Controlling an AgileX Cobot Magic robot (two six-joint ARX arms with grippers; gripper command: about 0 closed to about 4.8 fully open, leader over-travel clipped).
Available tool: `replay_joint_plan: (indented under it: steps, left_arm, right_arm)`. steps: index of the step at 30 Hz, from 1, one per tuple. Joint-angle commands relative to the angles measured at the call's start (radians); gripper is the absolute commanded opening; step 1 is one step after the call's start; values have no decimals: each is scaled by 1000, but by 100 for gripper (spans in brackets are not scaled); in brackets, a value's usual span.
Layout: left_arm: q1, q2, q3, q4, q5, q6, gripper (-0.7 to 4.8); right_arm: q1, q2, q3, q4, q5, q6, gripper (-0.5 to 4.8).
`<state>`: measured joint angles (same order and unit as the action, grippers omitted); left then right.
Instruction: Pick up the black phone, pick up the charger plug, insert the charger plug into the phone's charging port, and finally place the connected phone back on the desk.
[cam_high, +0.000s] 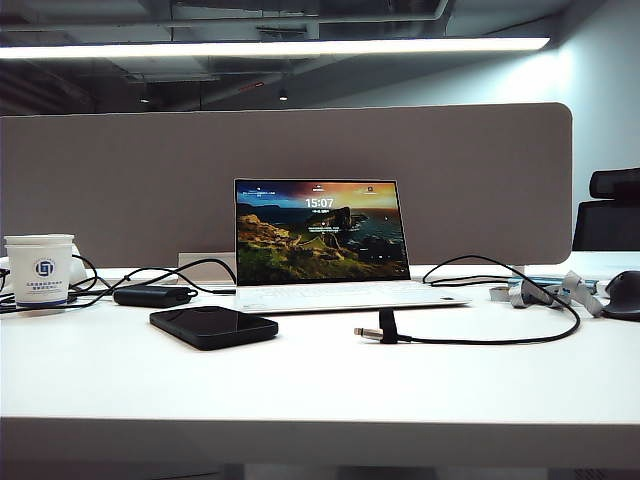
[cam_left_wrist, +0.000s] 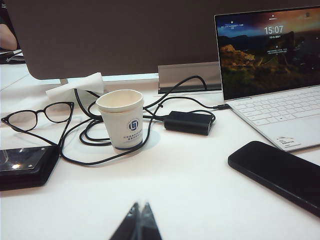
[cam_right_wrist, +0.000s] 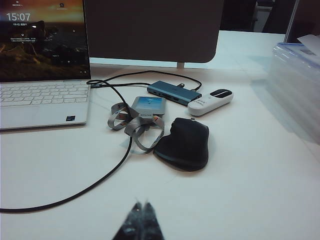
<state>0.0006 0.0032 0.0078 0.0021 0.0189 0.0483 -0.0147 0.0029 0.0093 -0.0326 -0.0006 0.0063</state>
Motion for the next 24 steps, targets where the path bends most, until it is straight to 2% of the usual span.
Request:
replay_joint_plan:
  steps: [1,11,13,16,18,24]
  left_arm:
    - [-3,0,0,7,3,-3,-6]
    - [-3,0,3,24,0,-5,-5]
    - [-3,0,14,38,-15,-40,-5]
    - [-3,1,68,3,-96,-135,-6]
    - [-3,6,116,-31,-121,-145,-5]
    - [-3,101,269,-49,-116,-162,-5]
  right_arm:
    - [0,0,0,47,-2,-1,-5]
    - [0,0,14,57,-2,20,-5]
    - [0,0,39,51,-2,46,-5]
    - [0,1,106,35,2,50,-5]
    - [0,11,163,14,9,50,-5]
    - [0,133,350,7,8,50,-5]
